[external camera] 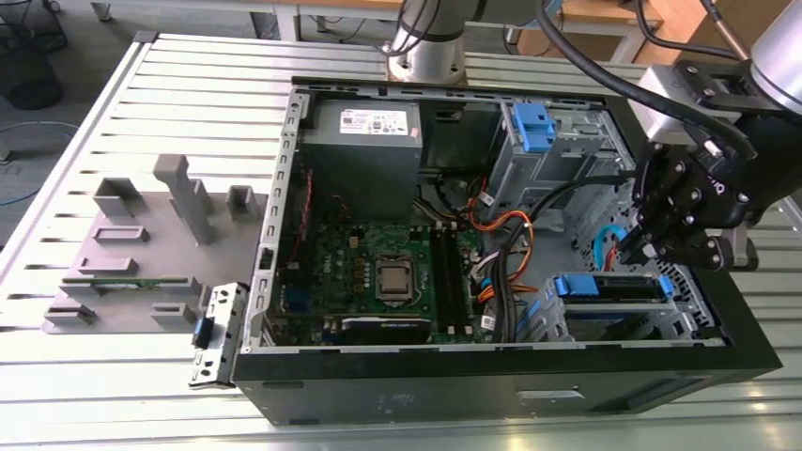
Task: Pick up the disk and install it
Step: 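Insert the first disk wire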
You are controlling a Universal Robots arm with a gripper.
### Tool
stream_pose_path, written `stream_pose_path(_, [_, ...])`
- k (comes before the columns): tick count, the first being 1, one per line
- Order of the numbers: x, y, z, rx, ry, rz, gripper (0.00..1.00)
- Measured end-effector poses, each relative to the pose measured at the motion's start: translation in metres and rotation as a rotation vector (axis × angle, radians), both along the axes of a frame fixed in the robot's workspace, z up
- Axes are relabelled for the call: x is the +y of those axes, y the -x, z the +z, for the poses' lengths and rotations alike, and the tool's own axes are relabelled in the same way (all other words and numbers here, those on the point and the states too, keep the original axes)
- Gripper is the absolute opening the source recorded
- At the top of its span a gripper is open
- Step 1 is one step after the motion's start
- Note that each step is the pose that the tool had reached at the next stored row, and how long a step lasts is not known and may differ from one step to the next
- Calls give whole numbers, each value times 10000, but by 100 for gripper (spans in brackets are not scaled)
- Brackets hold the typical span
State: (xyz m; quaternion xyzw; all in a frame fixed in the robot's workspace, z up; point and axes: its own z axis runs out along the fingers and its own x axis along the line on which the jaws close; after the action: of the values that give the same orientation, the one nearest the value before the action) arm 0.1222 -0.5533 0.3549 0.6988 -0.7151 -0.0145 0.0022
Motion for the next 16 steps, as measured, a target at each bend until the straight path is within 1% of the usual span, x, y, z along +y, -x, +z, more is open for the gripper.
stream_pose_path(2, [-1, 8, -10, -46, 6, 30, 16])
stream_pose_path(4, [-3, 11, -13, -65, 8, 46, 16])
stream_pose_path(10, [-34, 13, -21, -93, 6, 66, 16])
stream_pose_path(16, [-47, 25, -39, -116, 7, 82, 16])
